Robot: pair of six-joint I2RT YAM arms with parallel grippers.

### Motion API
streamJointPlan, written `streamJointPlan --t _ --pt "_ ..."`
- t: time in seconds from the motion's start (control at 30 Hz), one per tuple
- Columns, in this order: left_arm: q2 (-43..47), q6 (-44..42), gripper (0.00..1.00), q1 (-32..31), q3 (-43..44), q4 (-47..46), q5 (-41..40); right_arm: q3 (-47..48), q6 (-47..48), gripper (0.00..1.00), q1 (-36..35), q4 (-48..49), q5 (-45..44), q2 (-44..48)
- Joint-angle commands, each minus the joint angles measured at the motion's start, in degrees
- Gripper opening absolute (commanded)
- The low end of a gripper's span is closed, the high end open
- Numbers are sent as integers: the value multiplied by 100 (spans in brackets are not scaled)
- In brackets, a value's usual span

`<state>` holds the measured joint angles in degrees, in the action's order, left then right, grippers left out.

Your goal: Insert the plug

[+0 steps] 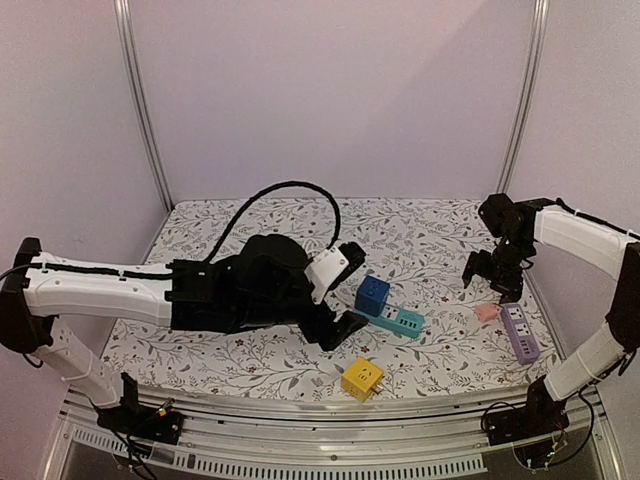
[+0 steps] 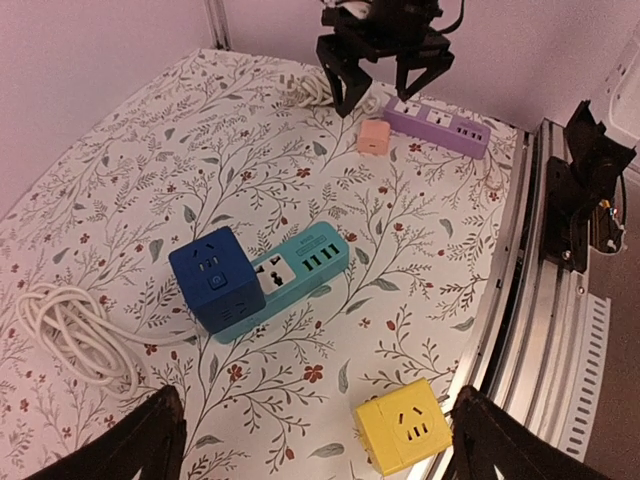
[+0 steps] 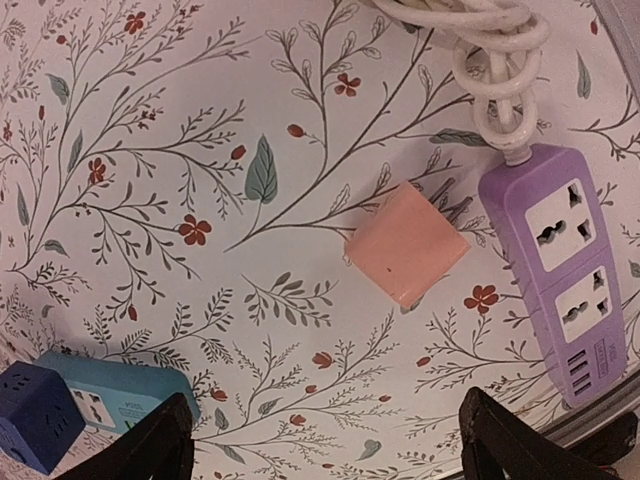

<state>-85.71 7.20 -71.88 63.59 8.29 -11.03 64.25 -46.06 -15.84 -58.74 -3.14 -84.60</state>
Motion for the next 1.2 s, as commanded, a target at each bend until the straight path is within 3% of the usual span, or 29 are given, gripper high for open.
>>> streamJointPlan --t 0.0,0.23,0.47,0.93,1.17 --pt "343 242 92 -110 -295 82 -278 136 -720 91 176 252 117 -316" --pt "566 372 92 -216 -518 98 -513 314 -1448 91 504 335 223 -905" --pt "657 490 92 -279 -620 77 -690 234 -2278 86 819 57 57 -1207" --pt "980 738 91 -410 -997 -6 -928 -728 -3074 70 1051 710 200 -1048" --pt "940 825 91 -475 -956 -12 -883 -946 -3159 68 1062 1088 167 -1135"
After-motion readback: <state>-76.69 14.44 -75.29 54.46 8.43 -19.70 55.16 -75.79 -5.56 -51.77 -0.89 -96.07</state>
